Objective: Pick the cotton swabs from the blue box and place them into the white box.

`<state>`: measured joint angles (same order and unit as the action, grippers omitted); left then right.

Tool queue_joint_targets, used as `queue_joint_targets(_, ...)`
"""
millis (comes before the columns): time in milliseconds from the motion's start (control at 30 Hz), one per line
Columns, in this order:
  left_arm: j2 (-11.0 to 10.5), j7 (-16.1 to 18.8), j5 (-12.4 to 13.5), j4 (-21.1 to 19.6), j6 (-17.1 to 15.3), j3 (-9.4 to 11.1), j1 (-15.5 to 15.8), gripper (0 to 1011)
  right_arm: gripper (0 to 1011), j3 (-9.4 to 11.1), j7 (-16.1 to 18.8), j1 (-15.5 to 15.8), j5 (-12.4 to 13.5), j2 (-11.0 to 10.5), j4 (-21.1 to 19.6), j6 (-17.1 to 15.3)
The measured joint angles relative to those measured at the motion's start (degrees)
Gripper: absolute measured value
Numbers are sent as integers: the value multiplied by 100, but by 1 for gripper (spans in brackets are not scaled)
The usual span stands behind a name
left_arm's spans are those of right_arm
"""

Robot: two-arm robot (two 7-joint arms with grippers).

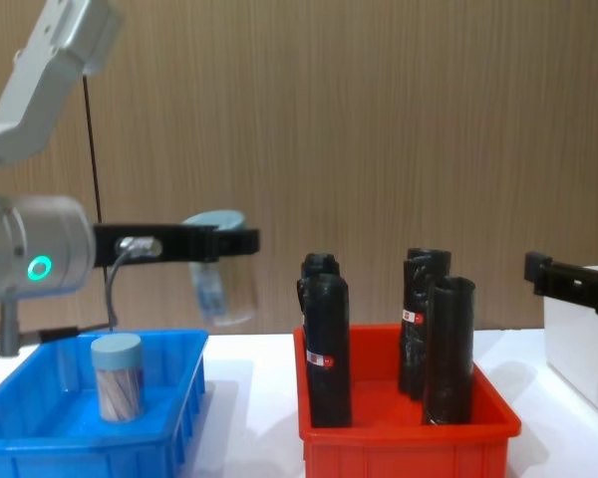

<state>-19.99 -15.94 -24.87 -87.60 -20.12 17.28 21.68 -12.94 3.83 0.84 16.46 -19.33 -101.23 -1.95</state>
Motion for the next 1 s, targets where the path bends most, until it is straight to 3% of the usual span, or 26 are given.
queue_joint_targets(300, 78, -616, -27, -62, -485, 61, 253, 669, 1002, 0, 0, 0, 0, 0, 0, 0)
queue_joint_targets(633, 201, -1258, 123, -38, -1017, 169, 603, 669, 1002, 0, 0, 0, 0, 0, 0, 0)
queue_joint_targets(1000, 264, -1555, 213, -13, -1271, 223, 775, 669, 1001, 0, 0, 0, 0, 0, 0, 0)
